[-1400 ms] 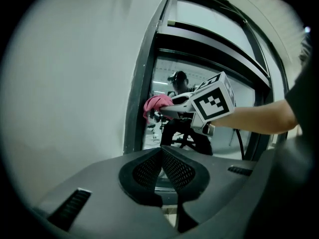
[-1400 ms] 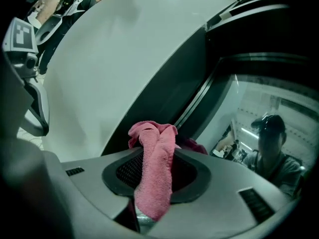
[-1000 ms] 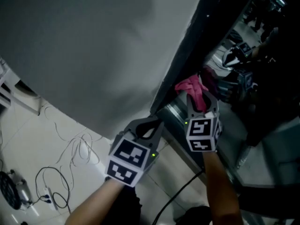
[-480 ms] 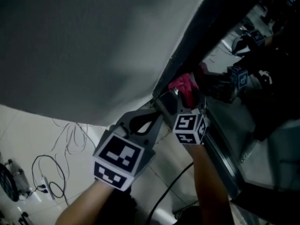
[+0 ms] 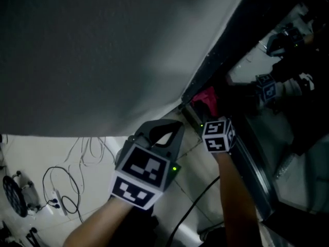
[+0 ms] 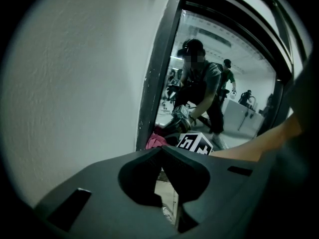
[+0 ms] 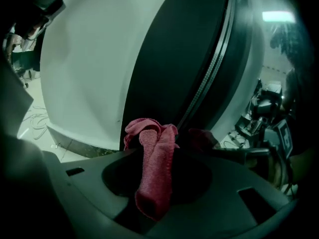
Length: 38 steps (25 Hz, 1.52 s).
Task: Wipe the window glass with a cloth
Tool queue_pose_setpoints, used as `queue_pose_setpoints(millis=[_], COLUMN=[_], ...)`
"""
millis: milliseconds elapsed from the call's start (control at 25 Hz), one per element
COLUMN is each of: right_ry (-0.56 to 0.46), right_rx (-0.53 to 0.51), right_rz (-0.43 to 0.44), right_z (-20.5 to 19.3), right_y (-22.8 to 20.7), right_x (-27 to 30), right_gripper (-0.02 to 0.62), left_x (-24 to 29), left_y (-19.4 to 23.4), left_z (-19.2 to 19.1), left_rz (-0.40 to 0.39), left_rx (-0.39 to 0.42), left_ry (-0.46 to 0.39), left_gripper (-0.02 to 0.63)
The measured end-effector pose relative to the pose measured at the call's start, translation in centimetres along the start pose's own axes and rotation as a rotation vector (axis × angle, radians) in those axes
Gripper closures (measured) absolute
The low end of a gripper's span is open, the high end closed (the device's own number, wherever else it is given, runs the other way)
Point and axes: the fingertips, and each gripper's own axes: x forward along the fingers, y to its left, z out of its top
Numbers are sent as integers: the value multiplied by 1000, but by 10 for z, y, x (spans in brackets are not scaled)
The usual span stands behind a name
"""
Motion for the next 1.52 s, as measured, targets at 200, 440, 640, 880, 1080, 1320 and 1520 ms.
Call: queue_pose_setpoints(millis=[200,440,640,880,1080,1320,1520], right_ry=[85,159,102,-33,-66,-200,-284], right_rx=[52,53,75,121,70,85,86], right_rz=[55,98,93,99,33,-183,-369], right_z=[-22,-34,-14,29,138,242,258], right_y=[8,14,8,7,-27,-105,-160], right_x=[18,28,5,-64,-150,-289,-388], right_gripper=[469,469,468,468,468,468,468], left_x=[8,17,43,57,29,-11,-22], left_y=[2,1,7,5,11,-25,-71], left_z=[-11,-26,-38,-57,6,98,143], left_rz=[17,29,54,35,-133,-230,-273], left_rx=[9,50,99,106,87,112,156], left_ry=[61,132,185,242,192,54,-38], left_gripper=[601,601,601,601,601,601,601])
